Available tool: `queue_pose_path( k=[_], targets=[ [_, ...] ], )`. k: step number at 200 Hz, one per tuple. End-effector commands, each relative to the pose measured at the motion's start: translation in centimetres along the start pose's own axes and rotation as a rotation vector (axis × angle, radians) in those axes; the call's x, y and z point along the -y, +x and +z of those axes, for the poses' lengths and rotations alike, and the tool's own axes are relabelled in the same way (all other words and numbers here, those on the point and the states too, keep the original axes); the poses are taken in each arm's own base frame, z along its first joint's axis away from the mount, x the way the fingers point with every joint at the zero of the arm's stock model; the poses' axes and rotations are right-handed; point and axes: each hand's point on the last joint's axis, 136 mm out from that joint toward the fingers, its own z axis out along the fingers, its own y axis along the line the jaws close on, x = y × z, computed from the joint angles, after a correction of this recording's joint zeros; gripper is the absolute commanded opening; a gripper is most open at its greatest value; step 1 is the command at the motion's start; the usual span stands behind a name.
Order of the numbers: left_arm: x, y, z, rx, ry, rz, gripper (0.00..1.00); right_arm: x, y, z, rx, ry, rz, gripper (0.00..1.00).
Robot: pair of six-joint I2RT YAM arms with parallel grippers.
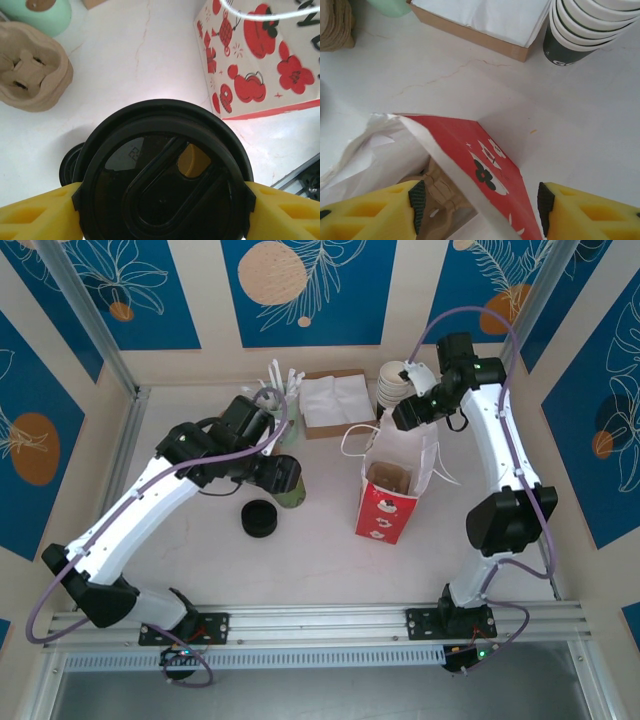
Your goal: Pack the takeout coffee
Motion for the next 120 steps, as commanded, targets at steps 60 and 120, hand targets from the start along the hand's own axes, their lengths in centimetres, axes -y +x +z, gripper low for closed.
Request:
queue_pose_path(
  k=[60, 120],
  targets=[
    [0.1, -3.6, -3.2, 0.086, -0.035, 0.021, 0.74, -1.9, -0.3, 0.3, -0.001, -0.080, -0.017, 0.28],
    [0.8, -4.5, -3.9, 0.101, -0.011, 0.039, 0.74, -4.7, -1.8, -0.5, 0.016, -0.089, -0.017, 0.20]
  ],
)
